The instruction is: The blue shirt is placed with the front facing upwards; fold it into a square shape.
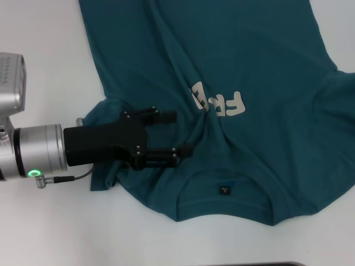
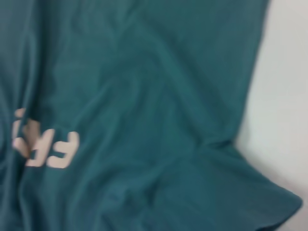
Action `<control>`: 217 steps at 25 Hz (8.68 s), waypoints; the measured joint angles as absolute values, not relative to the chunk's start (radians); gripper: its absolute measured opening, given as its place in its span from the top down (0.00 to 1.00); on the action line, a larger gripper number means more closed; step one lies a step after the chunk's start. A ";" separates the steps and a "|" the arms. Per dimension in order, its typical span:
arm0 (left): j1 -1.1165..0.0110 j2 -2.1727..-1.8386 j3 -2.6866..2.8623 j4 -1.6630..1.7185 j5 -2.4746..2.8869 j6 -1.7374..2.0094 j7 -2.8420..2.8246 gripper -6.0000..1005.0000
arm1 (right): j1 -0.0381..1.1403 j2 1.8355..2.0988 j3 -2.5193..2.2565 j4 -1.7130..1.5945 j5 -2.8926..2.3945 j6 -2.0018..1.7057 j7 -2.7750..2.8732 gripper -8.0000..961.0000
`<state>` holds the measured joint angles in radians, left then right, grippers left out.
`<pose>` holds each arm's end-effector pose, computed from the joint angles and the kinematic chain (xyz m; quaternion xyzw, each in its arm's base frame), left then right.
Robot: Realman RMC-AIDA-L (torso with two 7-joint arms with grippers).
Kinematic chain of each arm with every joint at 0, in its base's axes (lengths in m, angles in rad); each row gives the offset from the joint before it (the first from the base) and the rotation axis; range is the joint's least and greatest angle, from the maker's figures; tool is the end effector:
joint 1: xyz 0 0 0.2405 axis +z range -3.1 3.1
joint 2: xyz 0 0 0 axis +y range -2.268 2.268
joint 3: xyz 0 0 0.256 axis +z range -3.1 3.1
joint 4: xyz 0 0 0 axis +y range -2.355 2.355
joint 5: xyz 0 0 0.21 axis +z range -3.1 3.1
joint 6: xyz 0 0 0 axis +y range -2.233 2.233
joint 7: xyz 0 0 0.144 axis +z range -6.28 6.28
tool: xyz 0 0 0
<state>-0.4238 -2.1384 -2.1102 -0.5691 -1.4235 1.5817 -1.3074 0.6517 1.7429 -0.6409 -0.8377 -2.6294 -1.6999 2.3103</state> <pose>-0.2409 0.2779 -0.0598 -0.9267 -0.2140 -0.3075 0.0281 0.3187 0.3580 0.1642 -0.8077 0.5519 -0.0717 0.1947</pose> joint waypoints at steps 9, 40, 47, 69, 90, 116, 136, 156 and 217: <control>-0.426 -2.136 -2.111 -0.569 -1.424 1.583 -1.307 0.10 | 0.730 1.789 -0.666 -0.943 -2.628 -1.815 2.356 0.98; -0.424 -2.132 -2.105 -0.572 -1.424 1.583 -1.305 0.10 | 1.028 2.072 -1.074 -0.855 -2.893 -1.760 2.448 0.91; -0.421 -2.132 -2.105 -0.572 -1.424 1.584 -1.305 0.10 | 1.024 2.070 -1.065 -0.869 -2.890 -1.721 2.467 0.70; -0.420 -2.135 -2.104 -0.572 -1.424 1.586 -1.295 0.10 | 0.928 1.985 -0.968 -0.818 -2.906 -1.594 2.569 0.36; -0.424 -2.137 -2.103 -0.572 -1.424 1.586 -1.288 0.10 | 0.915 1.971 -0.906 -0.720 -2.823 -1.481 2.570 0.36; -0.425 -2.138 -2.103 -0.572 -1.424 1.586 -1.279 0.10 | 0.886 1.905 -0.857 -0.738 -2.749 -1.515 2.606 0.36; -0.428 -2.142 -2.102 -0.572 -1.423 1.600 -1.270 0.10 | 0.842 1.915 -0.794 -0.737 -2.747 -1.497 2.609 0.36; -0.425 -2.143 -2.102 -0.572 -1.423 1.602 -1.270 0.10 | 0.841 1.916 -0.796 -0.698 -2.747 -1.450 2.588 0.74; -0.426 -2.147 -2.102 -0.572 -1.411 1.601 -1.255 0.10 | 0.855 1.941 -0.805 -0.670 -2.652 -1.405 2.548 0.95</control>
